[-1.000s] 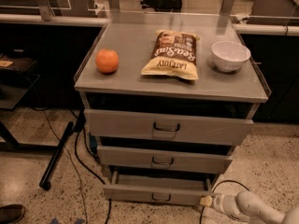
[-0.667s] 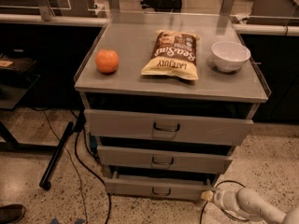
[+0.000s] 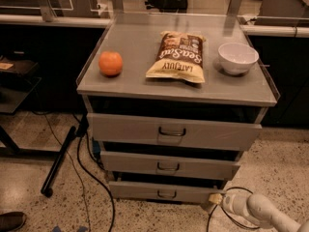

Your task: Close bottom drawer

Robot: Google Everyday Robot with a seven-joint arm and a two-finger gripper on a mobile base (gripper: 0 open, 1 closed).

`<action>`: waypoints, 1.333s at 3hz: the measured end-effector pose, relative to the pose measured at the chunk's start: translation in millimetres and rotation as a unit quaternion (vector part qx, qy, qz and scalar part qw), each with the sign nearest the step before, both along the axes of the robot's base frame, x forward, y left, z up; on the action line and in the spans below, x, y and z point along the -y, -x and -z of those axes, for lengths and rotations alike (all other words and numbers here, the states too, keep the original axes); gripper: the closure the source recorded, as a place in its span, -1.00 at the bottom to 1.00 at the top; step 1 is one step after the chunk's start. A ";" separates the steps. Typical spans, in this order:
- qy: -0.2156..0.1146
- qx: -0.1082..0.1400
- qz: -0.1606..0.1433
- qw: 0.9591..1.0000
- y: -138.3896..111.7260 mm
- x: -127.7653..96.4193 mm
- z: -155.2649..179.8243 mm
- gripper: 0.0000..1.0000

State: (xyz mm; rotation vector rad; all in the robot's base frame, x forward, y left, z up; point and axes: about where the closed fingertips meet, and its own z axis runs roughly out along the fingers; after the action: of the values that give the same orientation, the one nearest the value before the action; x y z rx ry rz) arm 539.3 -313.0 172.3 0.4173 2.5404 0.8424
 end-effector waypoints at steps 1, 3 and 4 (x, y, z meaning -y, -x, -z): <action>-0.010 0.003 0.006 1.000 -11.6 -2.0 2.9 1.00; -0.017 0.012 0.003 1.000 -34.4 -12.6 4.6 1.00; -0.023 0.005 0.001 1.000 -28.4 -13.4 3.5 1.00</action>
Offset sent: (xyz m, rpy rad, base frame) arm 0.0500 0.0135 -0.0095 0.0287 -0.0285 -0.0179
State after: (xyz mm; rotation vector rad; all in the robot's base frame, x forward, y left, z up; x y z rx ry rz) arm 567.7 -299.6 168.8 0.4296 2.5153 0.9008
